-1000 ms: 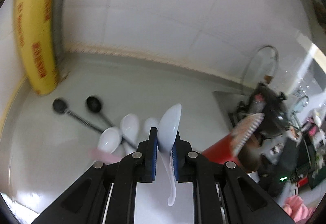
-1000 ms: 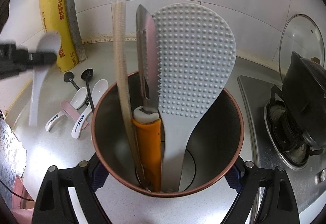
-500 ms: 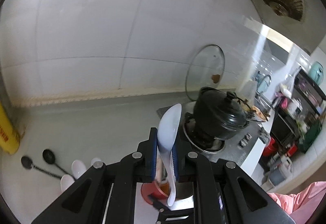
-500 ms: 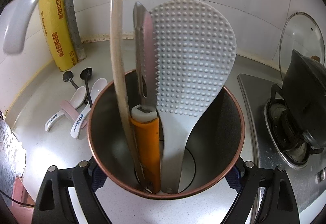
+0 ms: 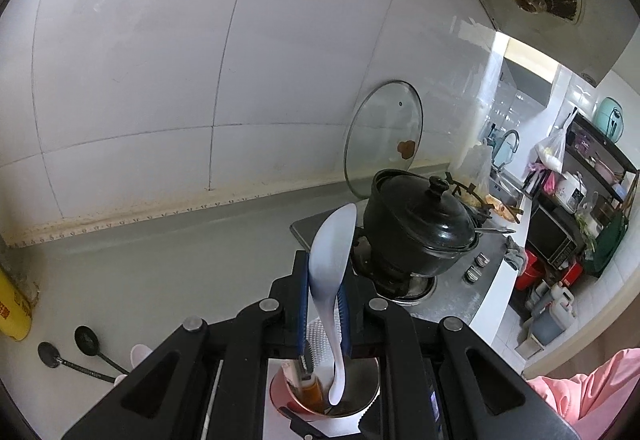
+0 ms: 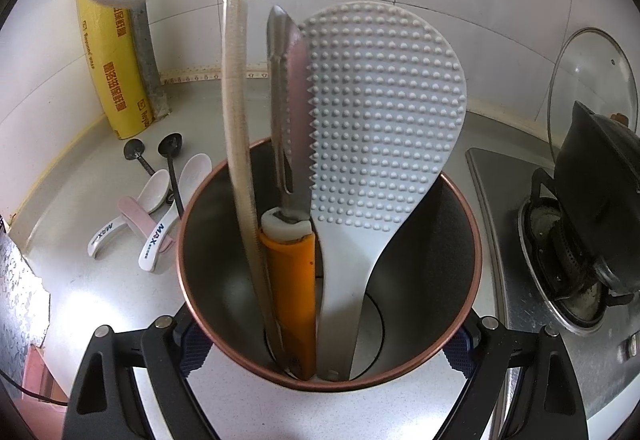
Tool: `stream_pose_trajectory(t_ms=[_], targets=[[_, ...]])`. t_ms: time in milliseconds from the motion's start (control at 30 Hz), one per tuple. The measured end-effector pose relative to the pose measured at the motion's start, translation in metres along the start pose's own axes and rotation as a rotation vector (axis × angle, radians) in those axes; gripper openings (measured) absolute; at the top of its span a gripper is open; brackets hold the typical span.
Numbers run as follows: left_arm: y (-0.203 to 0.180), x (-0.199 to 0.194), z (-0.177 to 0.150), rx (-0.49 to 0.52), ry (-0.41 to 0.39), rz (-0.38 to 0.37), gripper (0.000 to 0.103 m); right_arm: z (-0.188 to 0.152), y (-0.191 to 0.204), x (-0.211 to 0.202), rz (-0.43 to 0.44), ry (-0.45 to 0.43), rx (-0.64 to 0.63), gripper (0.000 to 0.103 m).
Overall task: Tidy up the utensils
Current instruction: 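Hold the white spoon above the red holder with the left gripper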
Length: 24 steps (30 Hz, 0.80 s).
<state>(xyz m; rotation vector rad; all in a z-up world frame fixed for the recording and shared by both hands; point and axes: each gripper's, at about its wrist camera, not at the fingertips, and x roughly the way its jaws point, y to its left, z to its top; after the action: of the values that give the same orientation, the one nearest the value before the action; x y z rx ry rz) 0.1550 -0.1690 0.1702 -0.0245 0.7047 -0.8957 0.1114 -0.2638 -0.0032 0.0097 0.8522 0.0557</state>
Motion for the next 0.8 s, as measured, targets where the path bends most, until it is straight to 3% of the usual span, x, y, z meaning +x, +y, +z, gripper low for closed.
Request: stream_pose_trajectory(t_ms=[333, 800], targets=[[-0.001, 0.01, 0.008, 0.024, -0.011, -0.009, 0.013, 0.0, -0.001, -0.002, -0.004, -0.002, -0.002, 0.093], [-0.003, 0.044, -0.005, 0.039, 0.104, -0.057, 0.013, 0.0, 0.001, 0.003, -0.005, 0.005, 0.0, 0.093]])
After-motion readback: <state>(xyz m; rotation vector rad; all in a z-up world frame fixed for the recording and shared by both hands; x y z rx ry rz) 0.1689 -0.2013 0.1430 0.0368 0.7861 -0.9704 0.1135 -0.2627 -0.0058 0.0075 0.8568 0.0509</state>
